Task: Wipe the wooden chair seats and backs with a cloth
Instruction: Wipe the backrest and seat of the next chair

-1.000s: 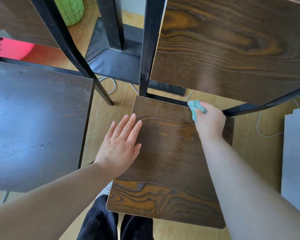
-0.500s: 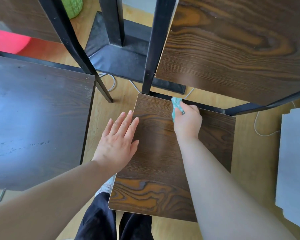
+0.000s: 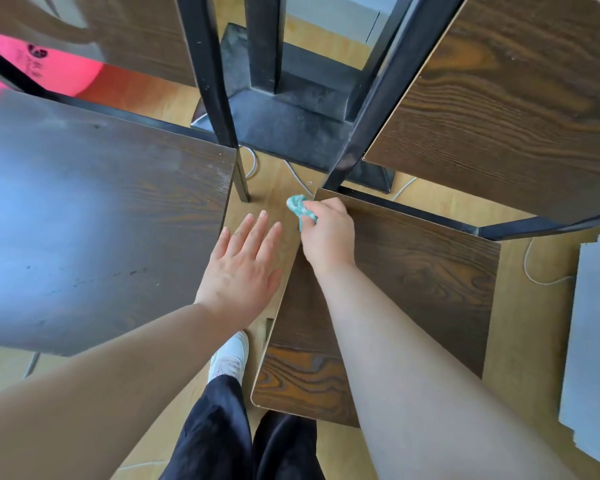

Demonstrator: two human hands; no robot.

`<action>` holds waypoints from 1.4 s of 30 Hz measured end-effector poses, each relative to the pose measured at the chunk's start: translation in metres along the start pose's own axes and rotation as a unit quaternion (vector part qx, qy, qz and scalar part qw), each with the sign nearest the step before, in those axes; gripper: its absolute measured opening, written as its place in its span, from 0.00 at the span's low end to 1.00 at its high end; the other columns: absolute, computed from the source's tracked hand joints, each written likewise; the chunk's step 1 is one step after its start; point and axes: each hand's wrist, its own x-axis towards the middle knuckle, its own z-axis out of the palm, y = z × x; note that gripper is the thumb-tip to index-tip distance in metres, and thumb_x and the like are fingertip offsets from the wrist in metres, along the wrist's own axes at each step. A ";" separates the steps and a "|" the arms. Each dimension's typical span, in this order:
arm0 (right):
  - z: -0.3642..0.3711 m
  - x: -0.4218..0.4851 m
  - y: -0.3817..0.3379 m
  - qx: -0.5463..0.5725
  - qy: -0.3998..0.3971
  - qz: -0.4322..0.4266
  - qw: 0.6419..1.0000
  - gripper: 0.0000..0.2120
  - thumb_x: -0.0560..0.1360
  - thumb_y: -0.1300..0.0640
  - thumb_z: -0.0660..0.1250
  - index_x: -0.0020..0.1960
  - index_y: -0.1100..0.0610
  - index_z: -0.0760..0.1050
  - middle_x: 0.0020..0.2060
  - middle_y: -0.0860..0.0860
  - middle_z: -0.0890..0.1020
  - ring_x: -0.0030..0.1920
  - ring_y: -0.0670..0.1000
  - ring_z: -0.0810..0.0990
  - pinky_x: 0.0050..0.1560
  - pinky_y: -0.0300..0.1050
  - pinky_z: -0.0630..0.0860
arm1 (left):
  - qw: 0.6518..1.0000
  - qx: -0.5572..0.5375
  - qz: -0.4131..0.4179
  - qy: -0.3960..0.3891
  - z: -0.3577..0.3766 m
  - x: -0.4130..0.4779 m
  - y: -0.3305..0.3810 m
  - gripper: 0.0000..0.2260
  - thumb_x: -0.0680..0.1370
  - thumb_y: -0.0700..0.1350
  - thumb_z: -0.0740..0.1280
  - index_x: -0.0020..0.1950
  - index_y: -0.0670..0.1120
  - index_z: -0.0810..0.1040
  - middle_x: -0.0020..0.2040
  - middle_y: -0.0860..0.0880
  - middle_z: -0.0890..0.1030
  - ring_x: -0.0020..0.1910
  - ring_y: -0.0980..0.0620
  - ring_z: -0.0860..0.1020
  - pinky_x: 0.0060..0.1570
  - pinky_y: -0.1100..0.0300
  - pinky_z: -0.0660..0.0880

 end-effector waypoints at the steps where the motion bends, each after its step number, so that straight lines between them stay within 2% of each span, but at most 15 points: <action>1: 0.001 -0.003 -0.002 -0.001 -0.011 -0.005 1.000 0.15 0.79 0.61 0.64 0.65 0.56 0.78 0.59 0.50 0.76 0.57 0.53 0.76 0.57 0.43 0.76 | 1.000 0.007 -0.002 -0.007 -0.001 -0.001 -0.002 0.31 0.83 0.57 0.55 0.82 0.49 0.49 0.82 0.47 0.49 0.80 0.45 0.47 0.77 0.44 0.47; 3: -0.004 -0.009 -0.002 0.017 -0.019 -0.007 1.000 0.14 0.79 0.62 0.64 0.64 0.56 0.79 0.58 0.50 0.77 0.55 0.50 0.77 0.55 0.38 0.73 | 1.000 0.022 -0.005 -0.021 -0.006 -0.001 -0.004 0.31 0.83 0.57 0.52 0.82 0.50 0.44 0.82 0.47 0.44 0.80 0.46 0.43 0.78 0.45 0.44; 6: -0.028 -0.021 0.014 0.054 0.011 0.018 0.998 0.14 0.79 0.62 0.65 0.63 0.55 0.79 0.57 0.48 0.77 0.54 0.47 0.76 0.54 0.35 0.73 | 0.999 0.042 -0.005 -0.026 -0.014 -0.003 -0.003 0.30 0.83 0.58 0.49 0.81 0.50 0.41 0.82 0.48 0.42 0.80 0.46 0.41 0.78 0.45 0.42; 9: -0.065 -0.033 0.055 0.033 0.058 0.086 0.994 0.15 0.80 0.59 0.65 0.66 0.54 0.77 0.60 0.48 0.76 0.55 0.45 0.76 0.53 0.34 0.74 | 0.998 0.051 0.006 -0.036 -0.018 -0.005 0.003 0.30 0.83 0.58 0.48 0.81 0.50 0.39 0.82 0.48 0.41 0.80 0.46 0.39 0.78 0.45 0.43; 12: -0.103 -0.049 0.109 -0.005 0.111 0.151 0.982 0.16 0.80 0.58 0.65 0.67 0.54 0.76 0.62 0.50 0.76 0.59 0.49 0.77 0.50 0.32 0.69 | 0.997 0.063 0.023 -0.045 -0.018 -0.006 0.013 0.30 0.84 0.57 0.48 0.81 0.49 0.38 0.81 0.48 0.40 0.80 0.46 0.39 0.78 0.44 0.44; 17: -0.138 -0.079 0.192 -0.012 0.155 0.265 0.952 0.15 0.80 0.59 0.64 0.66 0.54 0.78 0.60 0.54 0.77 0.57 0.56 0.78 0.50 0.38 0.70 | 0.994 0.078 0.046 -0.057 -0.008 -0.008 0.023 0.30 0.84 0.56 0.48 0.81 0.49 0.39 0.82 0.47 0.40 0.80 0.46 0.39 0.78 0.44 0.44; 21: -0.130 -0.102 0.214 0.026 0.150 0.309 0.939 0.17 0.76 0.60 0.64 0.63 0.52 0.80 0.57 0.54 0.81 0.54 0.57 0.81 0.52 0.46 0.78 | 0.992 0.092 0.056 -0.069 0.000 -0.013 0.025 0.30 0.84 0.56 0.49 0.81 0.48 0.40 0.82 0.47 0.41 0.80 0.46 0.39 0.78 0.43 0.45; 23: -0.120 -0.106 0.210 0.043 0.154 0.311 0.937 0.17 0.77 0.61 0.65 0.64 0.52 0.79 0.58 0.54 0.81 0.54 0.57 0.81 0.56 0.49 0.78 | 0.991 0.096 0.061 -0.070 0.003 -0.016 0.025 0.30 0.84 0.56 0.49 0.81 0.49 0.40 0.82 0.47 0.41 0.80 0.46 0.39 0.78 0.43 0.45; 28: -0.090 -0.107 0.182 0.042 0.160 0.271 0.948 0.16 0.78 0.62 0.65 0.65 0.57 0.78 0.59 0.55 0.76 0.56 0.55 0.79 0.56 0.41 0.75 | 0.990 0.098 0.069 -0.076 0.008 -0.022 0.022 0.30 0.84 0.55 0.51 0.81 0.48 0.41 0.82 0.47 0.41 0.80 0.46 0.40 0.78 0.43 0.45; 34: -0.053 -0.120 0.137 0.034 0.117 0.201 0.972 0.16 0.77 0.64 0.65 0.64 0.58 0.79 0.58 0.55 0.76 0.56 0.55 0.78 0.62 0.48 0.75 | 0.989 0.096 0.073 -0.084 0.010 -0.035 0.016 0.30 0.84 0.56 0.50 0.81 0.49 0.41 0.82 0.46 0.41 0.80 0.46 0.40 0.78 0.43 0.45; 37: -0.034 -0.136 0.116 0.028 0.074 0.164 0.983 0.15 0.76 0.66 0.66 0.61 0.58 0.81 0.56 0.54 0.76 0.54 0.55 0.78 0.59 0.45 0.75 | 0.988 0.098 0.079 -0.091 0.007 -0.046 0.010 0.30 0.84 0.56 0.50 0.81 0.49 0.40 0.82 0.47 0.41 0.80 0.46 0.40 0.78 0.43 0.45; 40: -0.012 -0.156 0.101 0.014 0.044 0.121 0.992 0.14 0.75 0.66 0.67 0.58 0.57 0.82 0.54 0.54 0.77 0.52 0.57 0.78 0.56 0.50 0.77 | 0.986 0.103 0.083 -0.101 0.004 -0.061 0.004 0.30 0.84 0.56 0.49 0.81 0.49 0.38 0.81 0.47 0.39 0.80 0.46 0.38 0.78 0.44 0.44; 42: 0.000 -0.171 0.092 0.003 0.029 0.099 0.995 0.13 0.75 0.65 0.68 0.59 0.58 0.82 0.54 0.53 0.77 0.51 0.56 0.78 0.54 0.49 0.78 | 0.985 0.106 0.085 -0.105 0.005 -0.071 0.000 0.30 0.84 0.56 0.49 0.80 0.49 0.37 0.81 0.47 0.39 0.80 0.46 0.38 0.78 0.44 0.44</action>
